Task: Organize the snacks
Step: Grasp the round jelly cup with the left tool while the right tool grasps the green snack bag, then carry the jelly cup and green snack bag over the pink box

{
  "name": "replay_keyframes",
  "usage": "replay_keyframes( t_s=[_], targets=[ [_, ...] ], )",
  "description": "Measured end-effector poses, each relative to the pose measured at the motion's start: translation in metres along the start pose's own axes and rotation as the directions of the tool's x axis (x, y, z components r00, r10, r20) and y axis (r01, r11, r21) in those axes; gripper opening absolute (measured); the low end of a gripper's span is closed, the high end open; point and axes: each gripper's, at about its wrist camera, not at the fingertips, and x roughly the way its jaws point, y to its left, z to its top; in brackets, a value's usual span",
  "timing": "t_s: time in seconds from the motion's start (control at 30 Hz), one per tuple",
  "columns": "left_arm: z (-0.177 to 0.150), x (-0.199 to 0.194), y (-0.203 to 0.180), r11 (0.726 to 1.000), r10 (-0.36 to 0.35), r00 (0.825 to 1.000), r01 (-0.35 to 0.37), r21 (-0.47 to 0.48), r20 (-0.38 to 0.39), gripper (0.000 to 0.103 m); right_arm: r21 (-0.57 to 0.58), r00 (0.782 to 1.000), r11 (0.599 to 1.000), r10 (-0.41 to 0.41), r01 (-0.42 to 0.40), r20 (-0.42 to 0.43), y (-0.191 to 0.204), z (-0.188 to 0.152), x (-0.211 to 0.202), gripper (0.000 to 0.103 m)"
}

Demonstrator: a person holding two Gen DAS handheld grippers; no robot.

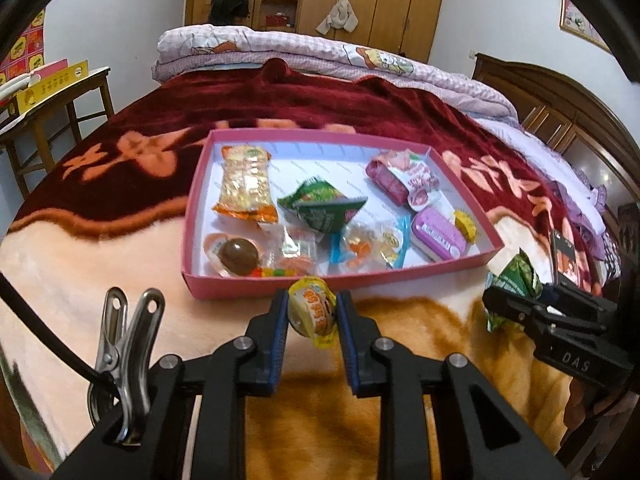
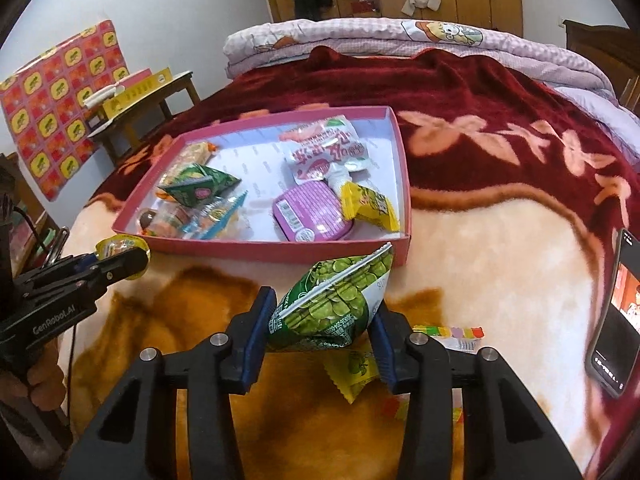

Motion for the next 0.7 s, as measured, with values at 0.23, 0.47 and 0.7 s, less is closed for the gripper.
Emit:
replay_keyframes(
  t_s=[0.23, 0.47, 0.7],
  targets=[
    [0.010, -0.010, 0.008, 1.000, 0.001, 1.000, -0.001, -0.014, 0.029, 0.025, -0.006, 0.999, 1.000, 0.025, -0.025, 0.020, 0.008, 0.004, -0.009, 0.046],
    [0.023, -0.020, 0.014, 1.000, 0.018, 0.997, -0.017, -0.011, 0.072, 0.025, -0.024, 0.998, 0.999, 0.047, -0.046, 0.040, 0.017, 0.011, -0.014, 0.046],
    [0.044, -0.027, 0.024, 1.000, 0.019, 0.994, -0.017, -0.013, 0.105, 0.025, -0.042, 0.997, 0.997, 0.068, -0.066, 0.047, 0.027, 0.019, -0.011, 0.046]
  ],
)
